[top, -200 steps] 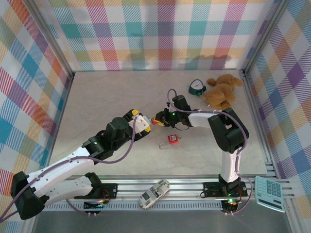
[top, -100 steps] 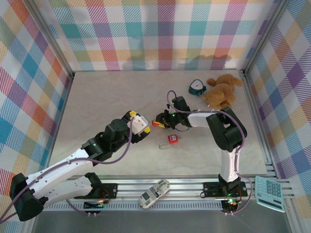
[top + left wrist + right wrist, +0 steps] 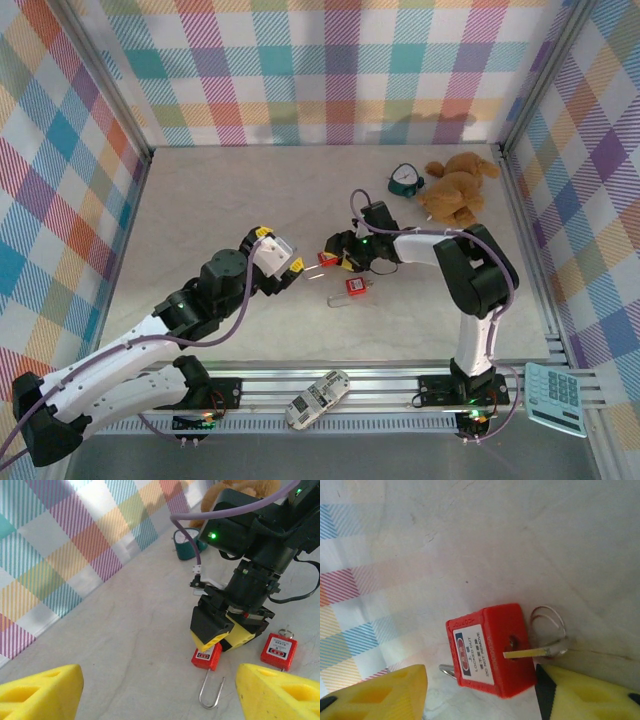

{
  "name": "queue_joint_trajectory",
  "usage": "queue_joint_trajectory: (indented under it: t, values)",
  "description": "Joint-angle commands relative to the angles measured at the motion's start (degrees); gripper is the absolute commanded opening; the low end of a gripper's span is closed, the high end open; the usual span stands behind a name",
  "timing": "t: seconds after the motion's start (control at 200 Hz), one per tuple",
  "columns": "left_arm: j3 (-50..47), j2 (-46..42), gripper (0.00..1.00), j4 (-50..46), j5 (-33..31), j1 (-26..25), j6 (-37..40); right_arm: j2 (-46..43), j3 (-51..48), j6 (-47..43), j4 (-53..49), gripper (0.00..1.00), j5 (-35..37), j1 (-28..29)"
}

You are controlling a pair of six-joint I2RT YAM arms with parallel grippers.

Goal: Unlock with the key

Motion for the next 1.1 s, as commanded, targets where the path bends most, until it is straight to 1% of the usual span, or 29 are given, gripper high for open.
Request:
queue_joint_trajectory:
  t: [0.0, 0.06, 0.135, 0.21, 0.225, 0.255, 0.26, 0.265, 0.275, 0.31, 0.415, 0.51, 0.545, 0.59, 0.65, 0.73, 0.755, 0.78, 0.825, 0.87, 0.925, 1.01, 1.095]
  values:
    - [-0.7, -1.5, 0.81, 1.5, -1.3, 0.4, -1.7, -4.2, -0.4, -4.1, -7.9, 0.63, 2.8, -1.1]
    - [-0.8, -1.6, 0.87, 1.1, -1.7, 0.4, -2.0, -5.8, -0.1, -6.1, -11.4, 0.65, 4.1, -1.4]
    - [-0.5, -1.7, 1.00, 0.8, -2.8, 0.4, -2.7, -8.6, 0.0, -8.8, -15.6, 0.68, 6.0, -1.8]
    - [0.3, -1.6, 1.00, -0.7, -3.4, 0.3, -3.4, -11.6, 0.0, -10.6, -18.7, 0.73, 7.3, -2.2]
    - [0.5, -1.6, 1.00, -0.9, -3.3, 0.4, -3.6, -12.1, 0.1, -11.1, -19.4, 0.80, 7.5, -2.2]
    - [0.9, -1.5, 1.00, -1.4, -3.5, 0.4, -3.9, -13.4, 0.5, -12.1, -21.0, 0.85, 7.7, -2.2]
    - [1.0, -1.5, 1.00, -1.5, -3.5, 0.4, -4.0, -13.8, 0.7, -12.5, -21.5, 0.89, 7.7, -2.2]
    - [1.1, -1.5, 1.00, -1.6, -3.4, 0.4, -4.0, -13.8, 0.7, -12.5, -21.5, 0.89, 7.7, -2.2]
    - [1.2, -1.5, 1.00, -1.9, -3.5, 0.4, -4.1, -14.2, 0.9, -12.9, -22.1, 0.93, 7.7, -2.2]
    - [1.8, -1.5, 1.00, -2.7, -3.6, 0.4, -4.3, -15.9, 1.7, -14.1, -24.1, 1.00, 8.0, -2.2]
    - [4.1, -1.6, 1.00, -6.5, -3.0, 0.4, -5.5, -22.1, 4.9, -18.4, -29.5, 0.99, 8.8, -2.1]
    - [6.3, -2.6, 1.00, -9.7, -0.1, 0.4, -7.4, -29.5, 7.8, -22.8, -31.2, 0.99, 8.1, -1.7]
    - [6.2, -3.1, 1.00, -9.3, 0.0, 0.4, -9.0, -32.3, 8.8, -24.1, -31.4, 0.99, 9.0, -1.1]
    - [4.8, -4.1, 1.00, -8.0, 0.6, 0.4, -9.7, -36.0, 9.3, -24.9, -31.3, 0.99, 11.9, 0.2]
    - [1.6, -6.1, 1.00, -4.3, 0.9, 0.4, -10.9, -41.0, 7.5, -26.9, -27.7, 0.99, 14.6, 2.3]
    - [-3.7, -9.6, 1.00, 1.3, -2.7, 0.3, -11.8, -46.8, 2.6, -32.8, -20.4, 0.99, 18.0, 4.9]
    - [-5.3, -10.6, 1.00, 2.6, -3.8, 0.4, -11.7, -48.1, 1.8, -34.8, -20.3, 0.99, 18.7, 5.0]
    - [-6.7, -11.5, 1.00, 3.5, -4.7, 0.4, -11.7, -49.3, 1.8, -36.0, -21.3, 0.99, 21.1, 5.1]
    - [-8.9, -12.6, 1.00, 4.6, -5.7, 0.3, -11.6, -51.0, 1.4, -35.4, -22.6, 0.99, 28.8, 5.2]
    - [-10.2, -13.4, 1.00, 4.6, -7.0, 0.3, -11.8, -52.9, 0.4, -35.7, -22.3, 0.99, 33.8, 5.3]
    - [-11.5, -13.8, 1.00, 4.4, -9.7, 0.3, -13.1, -55.2, -1.7, -38.5, -20.0, 0.99, 35.2, 5.3]
    - [-13.9, -13.8, 1.00, 5.7, -15.2, 0.4, -14.8, -56.7, -4.2, -38.9, -16.9, 0.99, 38.5, 5.3]
    - [-18.3, -13.6, 1.00, 11.9, -21.7, 0.4, -14.2, -54.9, -6.9, -35.7, -14.8, 0.99, 43.1, 5.2]
